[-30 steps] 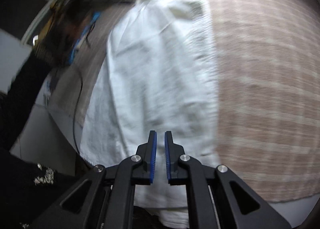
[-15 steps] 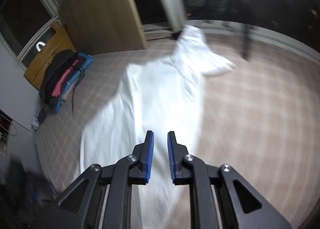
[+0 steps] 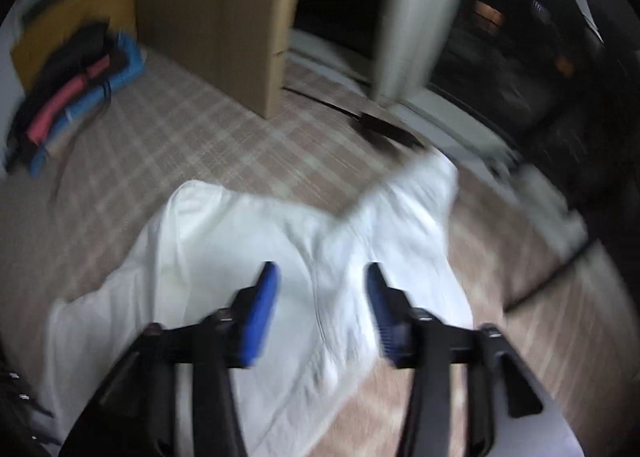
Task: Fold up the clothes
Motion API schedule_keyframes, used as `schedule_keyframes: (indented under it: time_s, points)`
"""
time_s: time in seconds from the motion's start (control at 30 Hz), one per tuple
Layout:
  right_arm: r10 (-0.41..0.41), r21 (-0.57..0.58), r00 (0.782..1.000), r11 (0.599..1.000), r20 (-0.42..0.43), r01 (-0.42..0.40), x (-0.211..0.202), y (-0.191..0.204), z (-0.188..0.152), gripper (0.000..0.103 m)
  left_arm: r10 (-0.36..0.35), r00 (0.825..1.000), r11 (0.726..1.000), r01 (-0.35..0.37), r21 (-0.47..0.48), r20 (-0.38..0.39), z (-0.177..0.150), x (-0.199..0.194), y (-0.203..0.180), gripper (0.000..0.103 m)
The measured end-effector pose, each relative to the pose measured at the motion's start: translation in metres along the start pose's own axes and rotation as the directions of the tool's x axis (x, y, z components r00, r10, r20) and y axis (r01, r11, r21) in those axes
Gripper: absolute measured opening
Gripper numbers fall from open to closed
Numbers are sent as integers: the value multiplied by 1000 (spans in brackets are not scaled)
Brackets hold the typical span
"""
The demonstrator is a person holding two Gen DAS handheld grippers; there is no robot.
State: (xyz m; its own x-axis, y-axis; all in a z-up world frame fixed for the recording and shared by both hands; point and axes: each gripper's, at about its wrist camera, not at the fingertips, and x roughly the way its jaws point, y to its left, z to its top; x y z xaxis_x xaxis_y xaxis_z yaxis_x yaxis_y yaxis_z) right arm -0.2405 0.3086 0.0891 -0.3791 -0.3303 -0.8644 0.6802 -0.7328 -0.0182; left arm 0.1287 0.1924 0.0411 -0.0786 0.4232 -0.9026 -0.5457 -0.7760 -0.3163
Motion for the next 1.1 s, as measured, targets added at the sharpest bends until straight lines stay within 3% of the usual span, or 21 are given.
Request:
schedule_keyframes:
  time_s: [0.13, 0.23, 0.33, 0.47, 0.57, 0.73, 0.83, 0.93, 1.1]
  points:
    - [45, 15, 998, 999, 46, -45, -11, -14, -5, 58, -25, 1000, 1000, 25, 8, 0, 0, -2, 2, 37]
    - [74, -177, 997, 982, 28, -68, -1, 14, 22, 58, -22, 1000, 999, 23, 26, -18, 2, -2, 2, 40]
    - [62, -369, 996, 925, -70, -84, 27, 45, 47, 58, -16, 1000, 998, 17, 56, -27, 3, -2, -2, 44]
    - [35, -503, 980, 854, -197, -131, 67, 63, 58, 58, -33, 999, 998, 35, 53, -29, 1, -6, -2, 45]
    - [27, -544, 968, 823, -251, -164, 86, 62, 60, 62, -51, 998, 998, 52, 32, -29, 3, -5, 4, 45]
    - [103, -474, 940, 843, -325, -256, 87, 47, 65, 62, -62, 997, 998, 63, 18, -36, 5, -7, 9, 45]
    - [117, -490, 929, 822, -352, -289, 79, 52, 63, 36, -71, 997, 997, 71, 8, -38, 3, -6, 8, 46]
    - [89, -520, 936, 812, -342, -267, 71, 60, 59, 7, -75, 997, 997, 75, 8, -36, 1, -6, 8, 47]
    - [-80, -609, 978, 791, -194, -56, 55, 84, 42, 5, -78, 996, 997, 79, 18, -33, 2, -4, 4, 54]
